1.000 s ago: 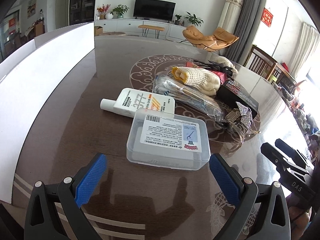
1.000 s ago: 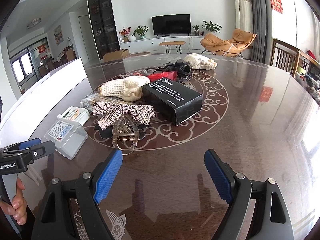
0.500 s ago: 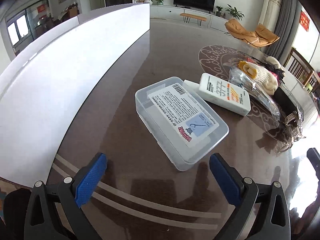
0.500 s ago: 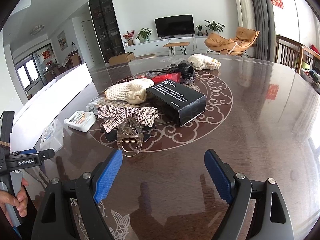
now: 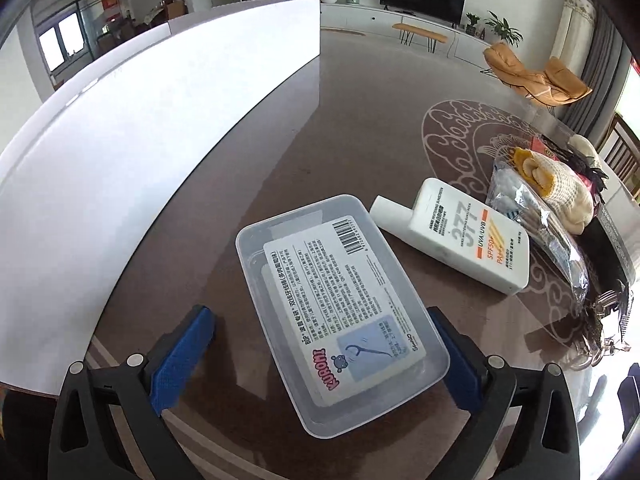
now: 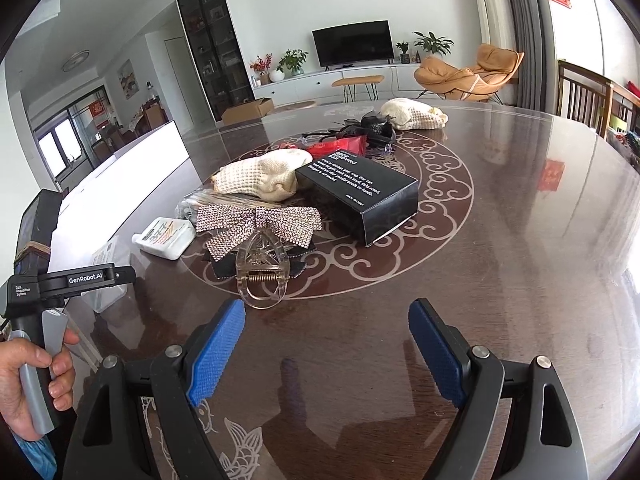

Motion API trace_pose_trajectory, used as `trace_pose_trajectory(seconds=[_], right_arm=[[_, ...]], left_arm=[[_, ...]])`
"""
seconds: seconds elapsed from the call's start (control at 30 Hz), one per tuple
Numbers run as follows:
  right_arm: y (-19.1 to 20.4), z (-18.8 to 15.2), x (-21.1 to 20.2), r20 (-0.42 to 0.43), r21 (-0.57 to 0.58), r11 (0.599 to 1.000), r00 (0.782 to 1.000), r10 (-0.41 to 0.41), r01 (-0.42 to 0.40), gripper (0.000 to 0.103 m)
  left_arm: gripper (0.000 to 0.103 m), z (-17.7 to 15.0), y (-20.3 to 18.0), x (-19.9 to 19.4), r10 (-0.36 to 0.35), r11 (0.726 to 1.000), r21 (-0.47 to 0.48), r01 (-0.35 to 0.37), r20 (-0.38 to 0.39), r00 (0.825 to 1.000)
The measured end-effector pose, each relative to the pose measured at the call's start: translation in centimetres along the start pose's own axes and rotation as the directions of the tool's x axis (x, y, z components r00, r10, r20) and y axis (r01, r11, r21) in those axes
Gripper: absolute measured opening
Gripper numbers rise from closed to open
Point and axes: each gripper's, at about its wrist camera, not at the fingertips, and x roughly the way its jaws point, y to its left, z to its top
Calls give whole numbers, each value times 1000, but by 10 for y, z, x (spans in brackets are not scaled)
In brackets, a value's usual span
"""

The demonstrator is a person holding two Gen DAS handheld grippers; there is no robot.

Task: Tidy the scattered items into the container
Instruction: 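Grasp the clear plastic box with the left tool while the right tool grasps the rhinestone bow clip, then carry the clear box with the left tool while the right tool carries the bow clip to the cardboard container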

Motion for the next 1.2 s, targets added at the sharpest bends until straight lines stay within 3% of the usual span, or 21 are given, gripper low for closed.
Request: trace_pose_trajectory(seconds=[0.17, 0.23, 0.33, 0.47, 0.53, 0.57, 0.6, 0.63, 0.67, 0.9, 1.2], right_arm=[[26, 6, 8, -17, -81, 995, 998, 62, -63, 85], [31, 15, 22, -52, -55, 996, 996, 67, -70, 85], [36, 28, 48, -102, -65, 998, 995, 8, -14, 85], [44, 38, 74, -154, -100, 995, 988, -6, -10, 85], [49, 39, 79, -157, -118, 992, 987, 23, -42, 77], [50, 38, 78, -146, -119, 991, 989, 38, -56, 59], [52, 38, 74, -125, -127, 991, 991, 37, -53, 47], [53, 37, 71, -112, -133, 990, 993, 33, -48, 38], [53, 35, 68, -107, -130, 990, 994, 34, -48, 38], [45, 19, 35, -73, -80, 994, 995, 73, -79, 35], [38, 3, 1, -70, -80, 994, 995, 69, -75, 35]], left_arm=[[103, 3, 9, 5, -35, 998, 57, 34, 8, 999], [103, 3, 11, 5, -47, 996, 77, 46, 20, 999], [103, 0, 12, 1, -56, 994, 93, 55, 13, 998], [103, 1, 14, -5, -65, 991, 114, 64, 9, 998], [103, 3, 16, -4, -78, 988, 134, 78, -3, 997], [100, 3, 17, -5, -84, 986, 143, 84, -3, 996], [91, 2, 18, -9, -90, 985, 148, 87, 15, 996], [71, 1, 21, -14, -97, 984, 152, 90, 35, 995], [66, 0, 24, -16, -111, 983, 152, 104, 39, 993], [66, -20, 40, -37, -224, 970, 115, 215, 67, 972], [66, -39, 7, -52, -261, 943, 226, 244, 49, 964]])
